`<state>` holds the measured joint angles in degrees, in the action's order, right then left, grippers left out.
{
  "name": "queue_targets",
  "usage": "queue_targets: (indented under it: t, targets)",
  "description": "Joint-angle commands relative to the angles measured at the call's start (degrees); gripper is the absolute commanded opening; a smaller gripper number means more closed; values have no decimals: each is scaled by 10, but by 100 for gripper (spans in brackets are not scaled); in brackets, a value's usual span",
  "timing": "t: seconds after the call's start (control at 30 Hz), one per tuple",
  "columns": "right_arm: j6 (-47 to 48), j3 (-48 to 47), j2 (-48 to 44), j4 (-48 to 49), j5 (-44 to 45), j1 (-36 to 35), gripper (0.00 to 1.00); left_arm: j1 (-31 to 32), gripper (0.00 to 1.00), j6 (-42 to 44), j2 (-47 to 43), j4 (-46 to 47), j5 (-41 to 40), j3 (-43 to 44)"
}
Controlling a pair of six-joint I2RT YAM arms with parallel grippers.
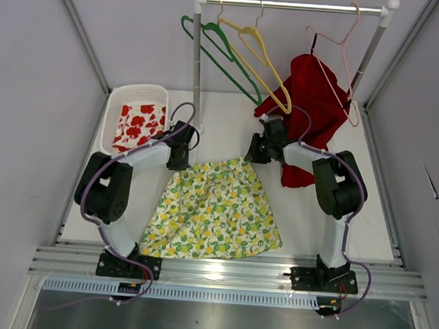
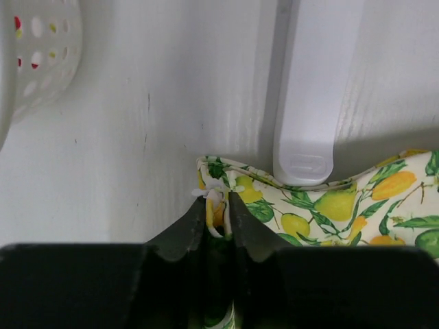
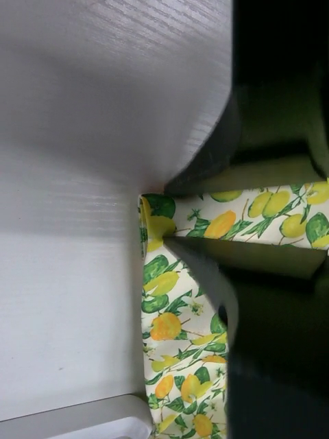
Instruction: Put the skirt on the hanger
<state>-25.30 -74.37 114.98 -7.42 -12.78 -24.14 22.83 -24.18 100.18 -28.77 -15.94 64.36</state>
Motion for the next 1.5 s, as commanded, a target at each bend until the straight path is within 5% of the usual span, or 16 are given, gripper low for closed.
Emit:
queue_targets:
  t: [0.0,0.2,0.4,0.8,1.0,1.27,1.47]
  targets:
    - [-5,5,-3,24,-8,1,24,-7,7,6,-10,27,40,30]
    - [-36,73,-105,34,5,18,7,-7,0,8,-80,-5,63,78]
    - [-63,121,-266,16,29,54,7,-8,0,17,-132,-23,90,148]
    - [-41,-25,-320,-37,-22,141,7,-37,0,48,-131,118,199,239]
    - [-63,112,-439,-7,-26,140,8,-38,1,37,-205,202,240,110]
    - [-74,185,-536,-63,-25,128,6,-34,0,0,-284,200,275,-15]
    - [-86,288,-628,-101,32,79,7,-28,0,-47,-378,239,279,-186]
